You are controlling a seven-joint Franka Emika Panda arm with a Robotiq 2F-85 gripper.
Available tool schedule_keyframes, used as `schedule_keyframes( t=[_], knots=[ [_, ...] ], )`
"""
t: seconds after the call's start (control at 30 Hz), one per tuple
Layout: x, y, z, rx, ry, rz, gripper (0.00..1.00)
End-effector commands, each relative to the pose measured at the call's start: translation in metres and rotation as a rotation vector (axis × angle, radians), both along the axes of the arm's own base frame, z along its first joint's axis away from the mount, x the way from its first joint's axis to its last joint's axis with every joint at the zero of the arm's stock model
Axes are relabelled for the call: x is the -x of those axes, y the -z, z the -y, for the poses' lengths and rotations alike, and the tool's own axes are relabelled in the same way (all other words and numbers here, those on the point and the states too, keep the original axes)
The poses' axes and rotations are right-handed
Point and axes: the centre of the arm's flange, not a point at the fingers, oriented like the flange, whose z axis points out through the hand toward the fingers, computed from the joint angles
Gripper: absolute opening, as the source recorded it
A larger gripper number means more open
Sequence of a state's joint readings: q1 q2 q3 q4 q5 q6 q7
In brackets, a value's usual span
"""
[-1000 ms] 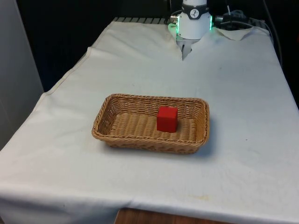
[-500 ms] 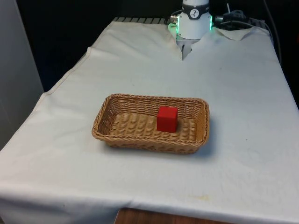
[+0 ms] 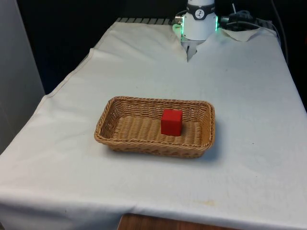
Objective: Pick up the cube and place it into the basket.
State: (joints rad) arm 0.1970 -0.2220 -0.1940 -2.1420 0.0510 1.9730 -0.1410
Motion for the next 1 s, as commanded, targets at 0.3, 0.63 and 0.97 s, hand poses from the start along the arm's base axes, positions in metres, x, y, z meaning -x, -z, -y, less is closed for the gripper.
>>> schedule_keyframes(
  t=[0.3, 0.63, 0.97],
  knots=[
    [0.025, -0.009, 0.001, 0.03, -0.004, 0.022, 1.0],
    [0.041, -0.015, 0.002, 0.047, -0.006, 0.032, 1.0],
    [0.061, -0.02, 0.003, 0.088, 0.015, 0.049, 1.0]
  ],
)
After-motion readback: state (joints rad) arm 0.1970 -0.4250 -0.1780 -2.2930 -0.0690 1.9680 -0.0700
